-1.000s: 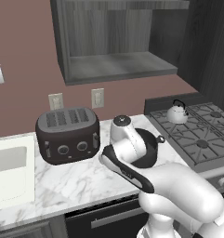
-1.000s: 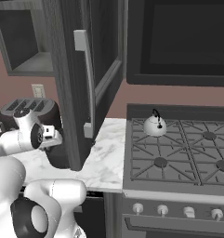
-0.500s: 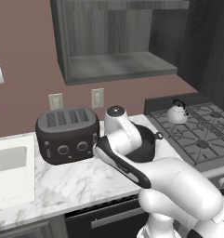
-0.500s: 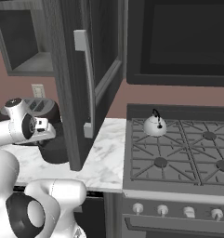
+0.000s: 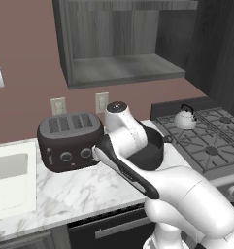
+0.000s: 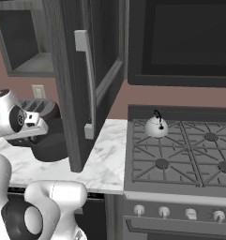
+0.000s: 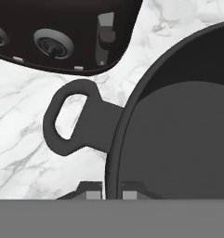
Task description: Pick the kettle from the cabinet and place it on a stove burner. Then pick the pot from the counter and place it on another stove burner. Finally, turn both burners on.
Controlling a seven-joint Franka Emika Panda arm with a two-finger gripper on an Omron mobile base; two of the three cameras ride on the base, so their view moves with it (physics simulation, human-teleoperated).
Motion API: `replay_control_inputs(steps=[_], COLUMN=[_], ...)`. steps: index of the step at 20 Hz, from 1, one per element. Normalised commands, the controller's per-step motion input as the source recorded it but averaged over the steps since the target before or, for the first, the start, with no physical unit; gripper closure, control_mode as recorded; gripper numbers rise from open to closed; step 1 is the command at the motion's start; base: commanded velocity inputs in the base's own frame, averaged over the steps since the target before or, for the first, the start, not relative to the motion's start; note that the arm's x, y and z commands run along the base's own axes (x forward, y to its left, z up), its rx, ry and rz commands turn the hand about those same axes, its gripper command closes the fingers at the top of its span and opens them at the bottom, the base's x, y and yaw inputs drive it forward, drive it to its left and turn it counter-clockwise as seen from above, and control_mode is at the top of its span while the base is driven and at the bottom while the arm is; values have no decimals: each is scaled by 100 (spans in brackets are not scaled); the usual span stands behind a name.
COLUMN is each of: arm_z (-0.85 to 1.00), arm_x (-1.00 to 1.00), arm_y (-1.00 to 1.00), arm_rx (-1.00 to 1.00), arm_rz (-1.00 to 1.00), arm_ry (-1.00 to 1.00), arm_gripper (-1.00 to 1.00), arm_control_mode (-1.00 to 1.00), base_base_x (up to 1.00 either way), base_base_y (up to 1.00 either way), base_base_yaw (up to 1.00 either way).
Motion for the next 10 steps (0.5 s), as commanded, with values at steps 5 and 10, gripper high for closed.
replay_control_inputs(steps=[5, 10], arm_z=[35, 34], arm_x=[-34, -36], arm_y=[0, 0], arm_rx=[0, 0], arm_rz=[-1, 0], arm_ry=[0, 0], arm_gripper=[100, 100], arm_control_mode=[-100, -100], base_base_x=[0, 0], base_base_y=[0, 0], base_base_yaw=[0, 0])
